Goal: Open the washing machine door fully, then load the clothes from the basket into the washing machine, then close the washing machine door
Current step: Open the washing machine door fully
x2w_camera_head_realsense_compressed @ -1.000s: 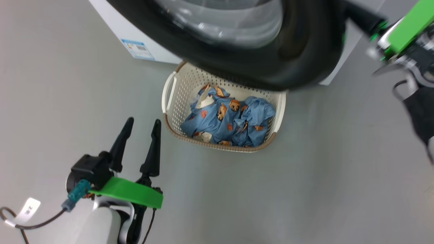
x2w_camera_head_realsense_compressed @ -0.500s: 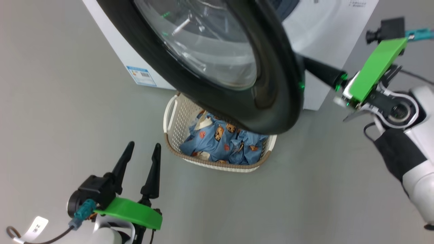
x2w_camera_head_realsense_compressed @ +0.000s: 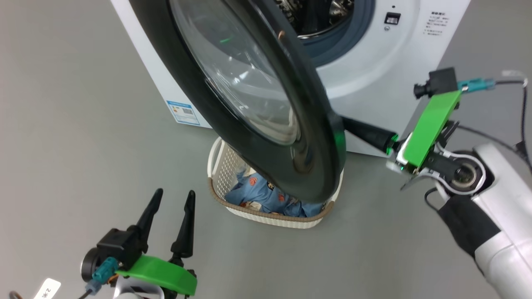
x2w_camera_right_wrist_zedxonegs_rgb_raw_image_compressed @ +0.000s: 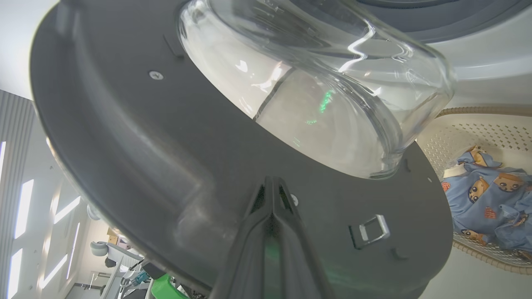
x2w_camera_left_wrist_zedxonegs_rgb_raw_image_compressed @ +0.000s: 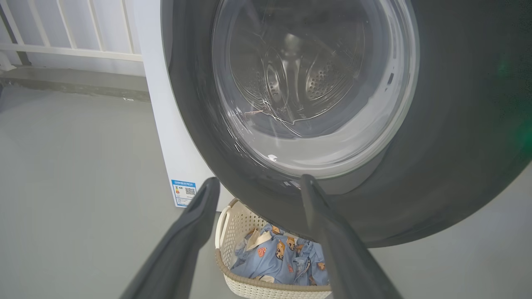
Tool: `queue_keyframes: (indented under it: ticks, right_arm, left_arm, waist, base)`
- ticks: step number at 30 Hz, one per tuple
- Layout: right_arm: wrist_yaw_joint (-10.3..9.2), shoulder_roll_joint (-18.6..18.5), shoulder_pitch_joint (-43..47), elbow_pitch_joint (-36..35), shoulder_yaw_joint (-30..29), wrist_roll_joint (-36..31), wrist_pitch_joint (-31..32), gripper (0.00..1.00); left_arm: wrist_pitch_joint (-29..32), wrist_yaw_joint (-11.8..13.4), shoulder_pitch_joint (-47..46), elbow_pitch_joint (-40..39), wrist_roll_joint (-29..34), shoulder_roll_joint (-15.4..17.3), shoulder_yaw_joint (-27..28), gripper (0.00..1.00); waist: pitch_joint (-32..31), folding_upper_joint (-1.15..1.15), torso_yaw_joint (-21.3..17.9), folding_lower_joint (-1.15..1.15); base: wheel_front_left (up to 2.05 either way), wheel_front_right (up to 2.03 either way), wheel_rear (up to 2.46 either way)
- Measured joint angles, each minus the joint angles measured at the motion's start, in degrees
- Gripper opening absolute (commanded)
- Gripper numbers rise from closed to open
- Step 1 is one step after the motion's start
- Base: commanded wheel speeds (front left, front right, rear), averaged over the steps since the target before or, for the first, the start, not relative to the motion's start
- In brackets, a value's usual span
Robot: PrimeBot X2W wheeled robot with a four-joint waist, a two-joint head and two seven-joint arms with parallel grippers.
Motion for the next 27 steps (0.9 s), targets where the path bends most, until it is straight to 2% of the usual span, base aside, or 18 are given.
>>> queue_keyframes:
  ticks: [11, 21, 27]
  right_arm:
    - [0.00, 3.1, 5.7, -2.7, 1.3, 1.0, 1.4, 0.00]
    - [0.00, 6.9, 6.7, -4.1, 3.7, 0.8, 2.9, 0.00]
    - [0.00, 7.8, 7.2, -4.1, 4.4, 0.5, 2.9, 0.00]
  left_arm:
    - [0.0, 0.0, 1.8, 0.0, 0.0, 0.0, -0.2, 1.00]
    - [0.0, 0.0, 1.9, 0.0, 0.0, 0.1, -0.3, 1.00]
    - [0.0, 0.0, 2.4, 0.2, 0.0, 0.1, -0.3, 1.00]
  waist:
    - [-2.5, 0.00, 2.7, 0.00]
    - [-3.5, 0.00, 5.1, 0.00]
    - [-4.0, 0.00, 5.5, 0.00]
  base:
    - [0.00, 0.00, 0.00]
    - [0.00, 0.00, 0.00]
    - [0.00, 0.00, 0.00]
